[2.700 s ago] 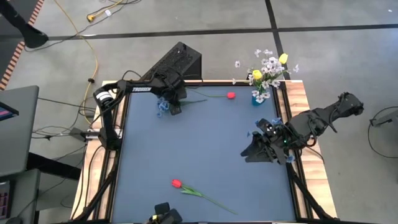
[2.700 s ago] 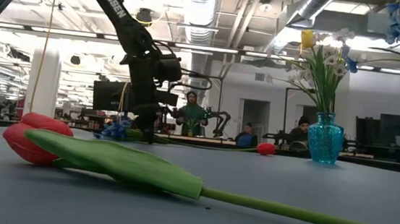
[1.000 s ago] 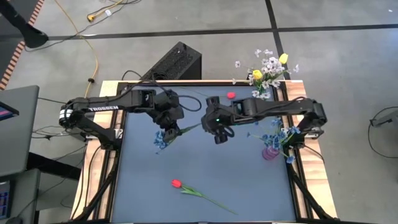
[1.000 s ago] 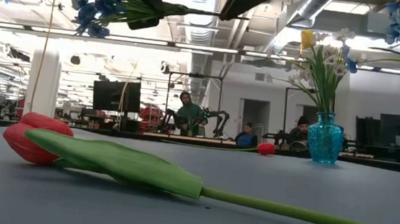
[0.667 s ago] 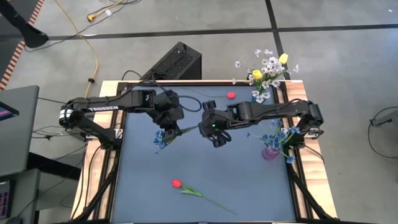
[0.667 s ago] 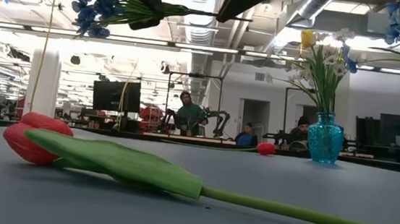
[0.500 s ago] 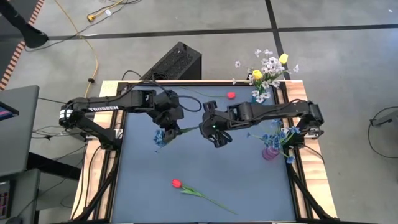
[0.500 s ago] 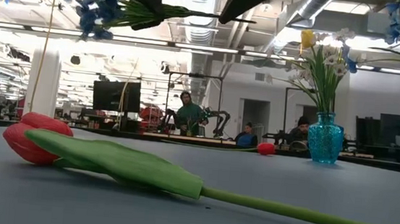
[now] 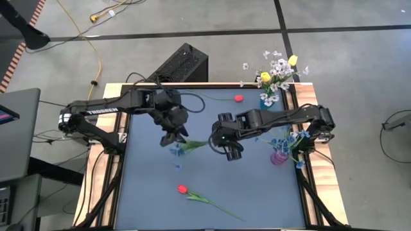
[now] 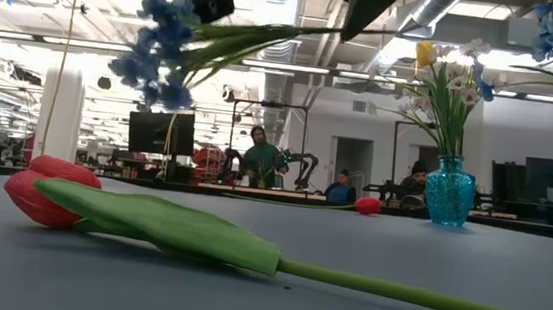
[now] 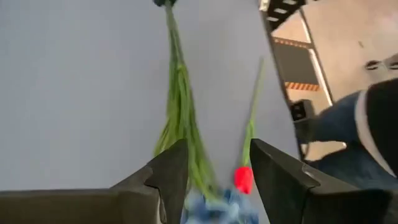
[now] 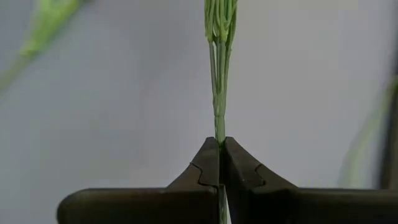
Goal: Sort flowers into vase by color
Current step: Put the blue flowers into the violet vase
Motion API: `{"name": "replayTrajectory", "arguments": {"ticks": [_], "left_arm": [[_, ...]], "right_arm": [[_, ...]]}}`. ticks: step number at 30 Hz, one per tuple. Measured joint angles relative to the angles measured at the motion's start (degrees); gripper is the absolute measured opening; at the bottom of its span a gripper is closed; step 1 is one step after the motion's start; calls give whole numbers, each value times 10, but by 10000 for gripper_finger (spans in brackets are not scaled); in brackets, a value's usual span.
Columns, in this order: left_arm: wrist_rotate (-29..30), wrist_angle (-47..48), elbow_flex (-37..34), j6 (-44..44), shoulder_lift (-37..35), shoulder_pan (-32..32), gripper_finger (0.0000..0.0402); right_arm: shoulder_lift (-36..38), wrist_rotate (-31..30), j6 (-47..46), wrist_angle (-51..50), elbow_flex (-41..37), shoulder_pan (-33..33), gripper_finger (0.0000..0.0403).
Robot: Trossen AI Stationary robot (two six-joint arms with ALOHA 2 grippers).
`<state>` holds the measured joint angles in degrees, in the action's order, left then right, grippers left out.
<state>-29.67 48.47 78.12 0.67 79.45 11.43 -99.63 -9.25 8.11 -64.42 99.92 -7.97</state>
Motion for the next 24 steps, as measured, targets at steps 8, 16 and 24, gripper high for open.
{"name": "replayTrajectory", "arguments": {"ticks": [8,16,24], "left_arm": [[53,-9,7,-57,-76,43,163],[-52,-348,-91,6,-100,25,163],[18,-805,-192,24,-80,-82,163]], "right_arm": [[56,107,-103,19,0,-56,28],[155,93,-154,215,0,-118,28],[198,-44,-198,410,-57,-141,28]]}}
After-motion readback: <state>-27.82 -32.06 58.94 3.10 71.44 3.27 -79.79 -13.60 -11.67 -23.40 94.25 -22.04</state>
